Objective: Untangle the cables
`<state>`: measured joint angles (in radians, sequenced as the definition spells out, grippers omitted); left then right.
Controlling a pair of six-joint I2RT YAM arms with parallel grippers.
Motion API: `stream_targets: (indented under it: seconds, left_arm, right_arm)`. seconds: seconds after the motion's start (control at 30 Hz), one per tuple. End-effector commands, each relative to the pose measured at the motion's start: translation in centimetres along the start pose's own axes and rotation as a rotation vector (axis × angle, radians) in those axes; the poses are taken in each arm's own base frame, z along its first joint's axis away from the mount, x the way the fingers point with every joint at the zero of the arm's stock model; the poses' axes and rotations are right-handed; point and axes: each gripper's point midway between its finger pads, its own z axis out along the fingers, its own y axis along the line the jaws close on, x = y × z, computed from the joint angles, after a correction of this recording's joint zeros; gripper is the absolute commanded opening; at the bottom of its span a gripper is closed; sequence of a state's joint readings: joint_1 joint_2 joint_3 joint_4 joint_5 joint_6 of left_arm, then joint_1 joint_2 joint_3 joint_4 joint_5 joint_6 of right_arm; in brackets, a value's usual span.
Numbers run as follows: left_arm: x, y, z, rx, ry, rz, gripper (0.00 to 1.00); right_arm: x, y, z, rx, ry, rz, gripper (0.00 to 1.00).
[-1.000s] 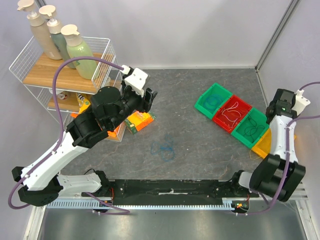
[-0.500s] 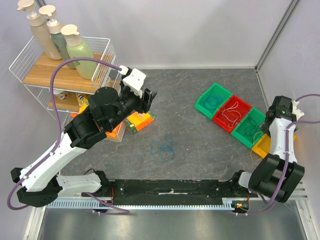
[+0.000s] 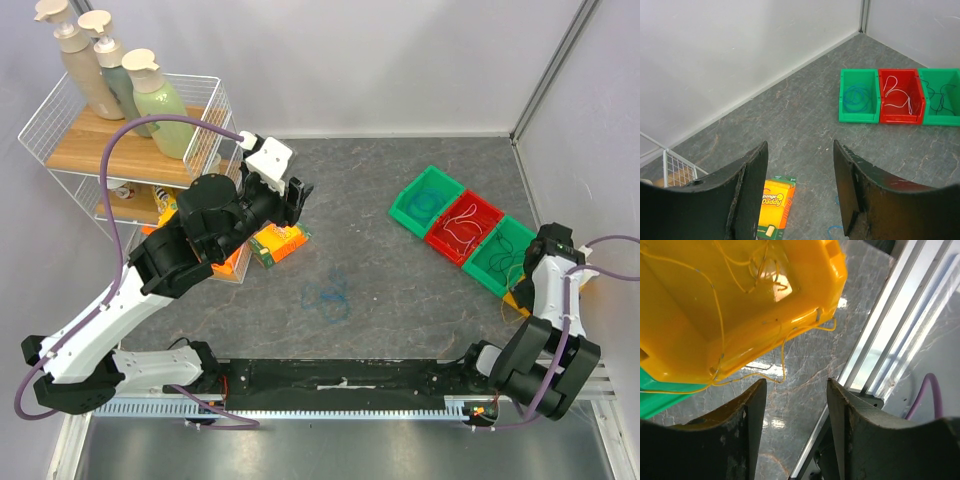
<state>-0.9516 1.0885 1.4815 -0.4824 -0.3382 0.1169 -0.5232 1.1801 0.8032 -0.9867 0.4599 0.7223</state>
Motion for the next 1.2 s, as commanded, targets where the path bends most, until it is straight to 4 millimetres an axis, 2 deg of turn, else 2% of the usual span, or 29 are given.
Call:
stream_targets:
  seconds: [0.0, 0.33, 0.53, 0.63, 0.73, 0.83, 0.97, 1.17]
  left_arm:
    - [-0.2, -0.4, 0.0, 0.010, -0.009, -0.016, 0.61]
    - [-0.1, -0.5, 0.2, 0.013, -0.005, -0.018, 0.61]
    - [-0.2, -0.4, 0.2, 0.009, -0.005, -0.016, 0.61]
    - [0.0, -0.5, 0.4, 0.011, 0.000, -0.016, 0.61]
    - [-0.1, -0.6, 0.4, 0.015, -0.002, -0.017, 0.61]
    - [-0.1, -0.5, 0.5, 0.009, -0.003, -0.011, 0.61]
    - [0.0, -0.5, 0.6, 0.009, -0.002, -0.008, 0.61]
    - [-0.2, -0.6, 0.5, 0.013, -0.009, -0.007, 0.61]
  right_arm:
    - [1.0, 1.2, 0.8, -0.051, 0.043, -0.004, 0.60]
    - [1.5, 2.4, 2.9, -0.055, 0.059, -0.015, 0.55]
    - [1.5, 2.2, 3.5, -0.033, 0.040, 0.002, 0.42]
    - [1.5, 2.1, 3.5, -0.025, 0.040, 0.001, 0.27]
    - [1.3, 2.1, 3.1, -0.037, 0.039, 0.011, 0.00]
    - [0.1, 2.2, 1.9, -0.064, 0.005, 0.019, 0.00]
    - [-2.7, 2.9, 0.0, -0.119, -0.075, -0.007, 0.00]
    - [-5.5, 4.5, 1.3, -0.112, -0.139, -0.063, 0.00]
